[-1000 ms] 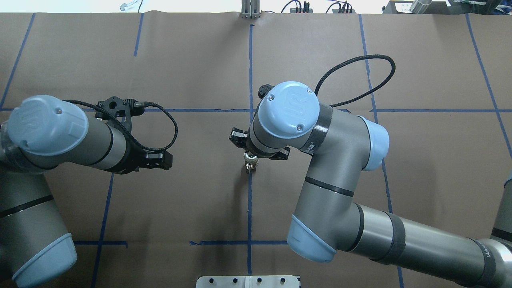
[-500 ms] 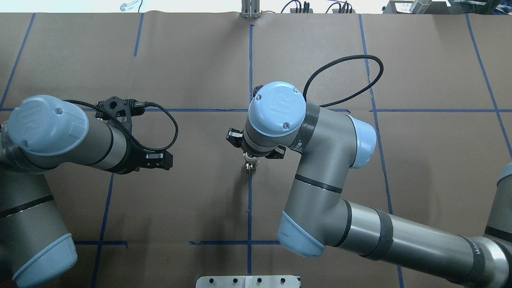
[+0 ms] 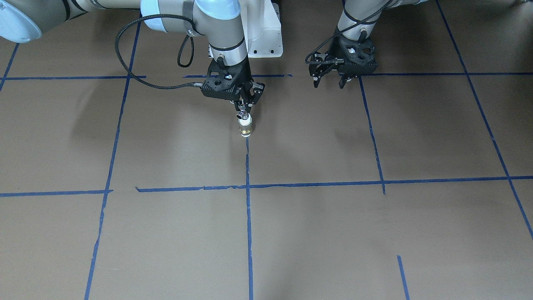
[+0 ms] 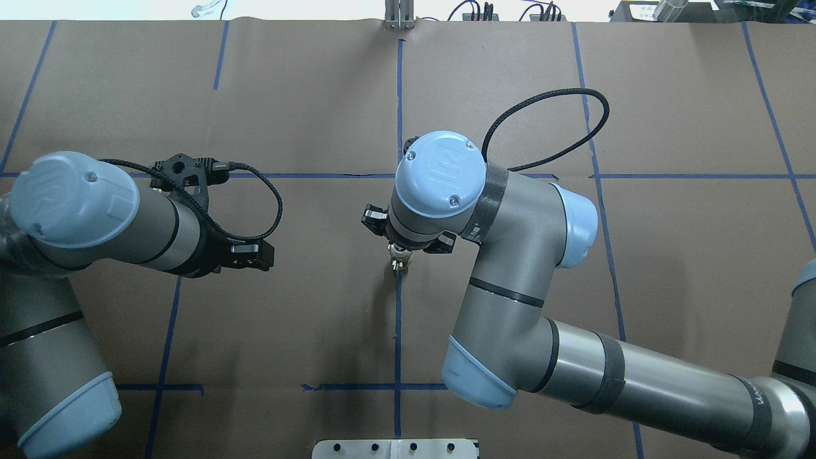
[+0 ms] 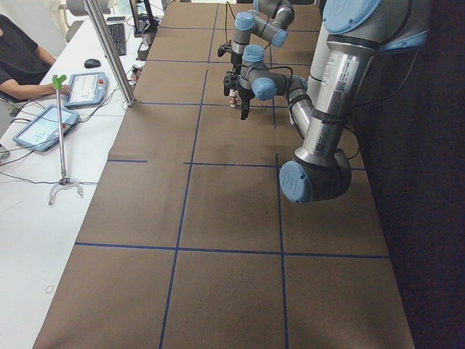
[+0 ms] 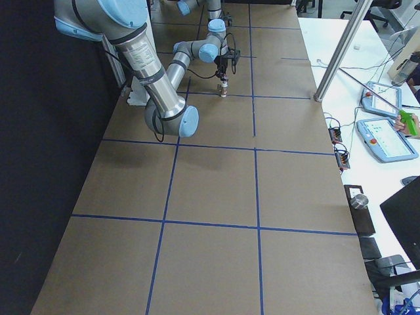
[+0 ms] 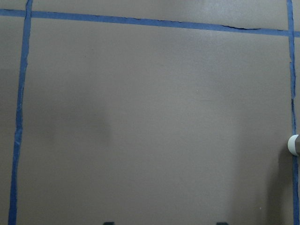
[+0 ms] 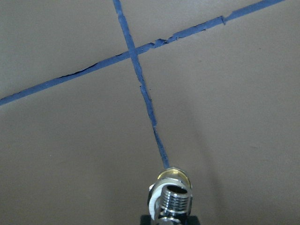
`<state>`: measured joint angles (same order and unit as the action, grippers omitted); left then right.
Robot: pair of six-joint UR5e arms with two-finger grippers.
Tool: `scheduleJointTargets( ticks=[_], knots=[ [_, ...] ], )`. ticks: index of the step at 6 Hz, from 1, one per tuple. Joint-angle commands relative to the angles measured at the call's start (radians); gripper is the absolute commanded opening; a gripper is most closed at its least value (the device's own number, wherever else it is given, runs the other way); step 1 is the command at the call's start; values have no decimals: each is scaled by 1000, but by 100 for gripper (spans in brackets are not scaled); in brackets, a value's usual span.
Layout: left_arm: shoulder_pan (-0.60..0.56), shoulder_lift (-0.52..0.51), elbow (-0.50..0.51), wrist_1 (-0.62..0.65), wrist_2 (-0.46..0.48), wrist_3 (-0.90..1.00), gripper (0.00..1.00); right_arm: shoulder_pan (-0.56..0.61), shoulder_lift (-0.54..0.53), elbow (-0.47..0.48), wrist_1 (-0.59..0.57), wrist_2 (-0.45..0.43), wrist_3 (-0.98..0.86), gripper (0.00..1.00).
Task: Assemble PPR valve and pipe with both arms
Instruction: 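Lower the chrome tee onto the valve top with the right gripper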
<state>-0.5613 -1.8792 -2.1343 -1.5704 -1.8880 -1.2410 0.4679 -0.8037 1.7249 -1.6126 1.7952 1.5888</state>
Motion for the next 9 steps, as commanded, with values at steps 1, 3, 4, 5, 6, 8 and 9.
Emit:
scheduleJointTargets(
  ticks=[1, 3, 4, 5, 6, 8, 9],
  knots=[
    [-2, 2, -3, 1, 1, 0, 78, -2, 0, -8, 0, 1, -1, 3],
    [-2, 2, -3, 1, 1, 0, 78, 0, 1, -24, 7, 1, 3, 60],
    [-2, 3, -3, 1, 1, 0, 78, -2, 1, -30, 8, 3, 0, 69],
    [-2, 3, -1, 1, 1, 0, 78, -2, 3, -30, 8, 3, -3, 72],
    [-2, 3, 2, 1, 1, 0, 78, 0, 3, -19, 10, 4, -3, 77],
    [-5, 2, -2, 1, -2, 1, 78, 44, -119, 185, 7, 12, -1, 100],
    [-8, 6, -4, 3, -5, 3, 78, 123, -234, 303, 11, 77, -3, 100]
  ],
)
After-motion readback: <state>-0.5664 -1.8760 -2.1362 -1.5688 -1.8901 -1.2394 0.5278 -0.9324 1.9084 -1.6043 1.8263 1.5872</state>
